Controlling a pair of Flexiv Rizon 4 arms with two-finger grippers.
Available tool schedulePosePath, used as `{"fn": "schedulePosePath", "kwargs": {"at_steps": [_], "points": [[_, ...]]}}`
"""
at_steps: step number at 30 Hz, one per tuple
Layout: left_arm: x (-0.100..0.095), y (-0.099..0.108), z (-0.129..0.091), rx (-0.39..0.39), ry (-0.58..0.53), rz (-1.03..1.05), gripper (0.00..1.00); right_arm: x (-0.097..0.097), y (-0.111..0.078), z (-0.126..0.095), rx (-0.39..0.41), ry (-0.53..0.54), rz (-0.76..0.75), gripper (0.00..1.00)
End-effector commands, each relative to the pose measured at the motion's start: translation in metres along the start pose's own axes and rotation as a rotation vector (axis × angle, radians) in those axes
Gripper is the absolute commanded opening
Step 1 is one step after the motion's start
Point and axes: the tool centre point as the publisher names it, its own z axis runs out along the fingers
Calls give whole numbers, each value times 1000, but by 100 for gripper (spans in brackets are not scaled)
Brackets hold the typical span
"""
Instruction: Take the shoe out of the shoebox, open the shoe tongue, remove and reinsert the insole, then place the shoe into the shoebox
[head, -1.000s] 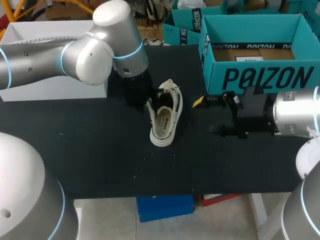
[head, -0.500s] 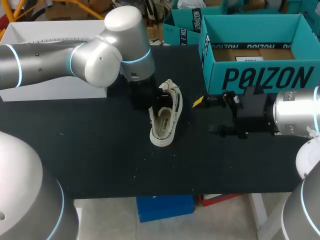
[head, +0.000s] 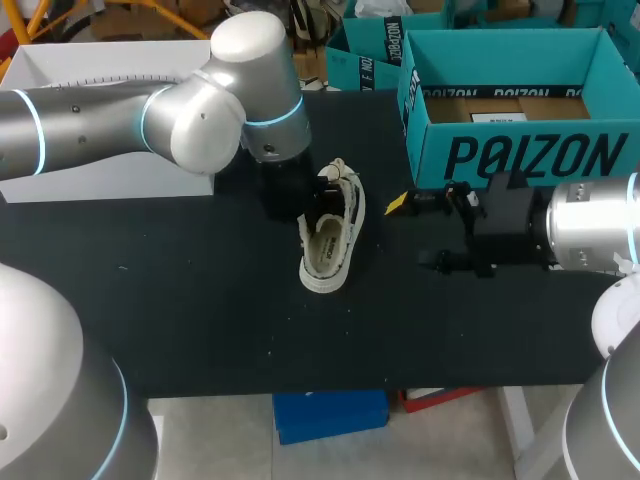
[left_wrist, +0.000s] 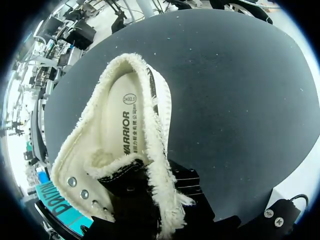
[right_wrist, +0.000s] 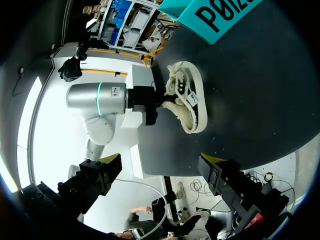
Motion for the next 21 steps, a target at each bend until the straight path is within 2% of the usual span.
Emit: {"fn": "schedulePosePath", "kwargs": {"at_steps": [1,5,9,15,21], "points": [[1,1,4,-4,2,0,0,0,0,1,-1,-1,0,100],[1,1,4,-4,2,0,0,0,0,1,-1,-1,0,100],[-1,2,-9,31,-6,17,0,0,0,1,-1,-1,0,100],[-18,5,-52,69,-35,18,0,0,0,1,-1,-1,0,100],[-33,13,-98,21,-33,5,0,0,0,1,-1,-1,0,100]]}}
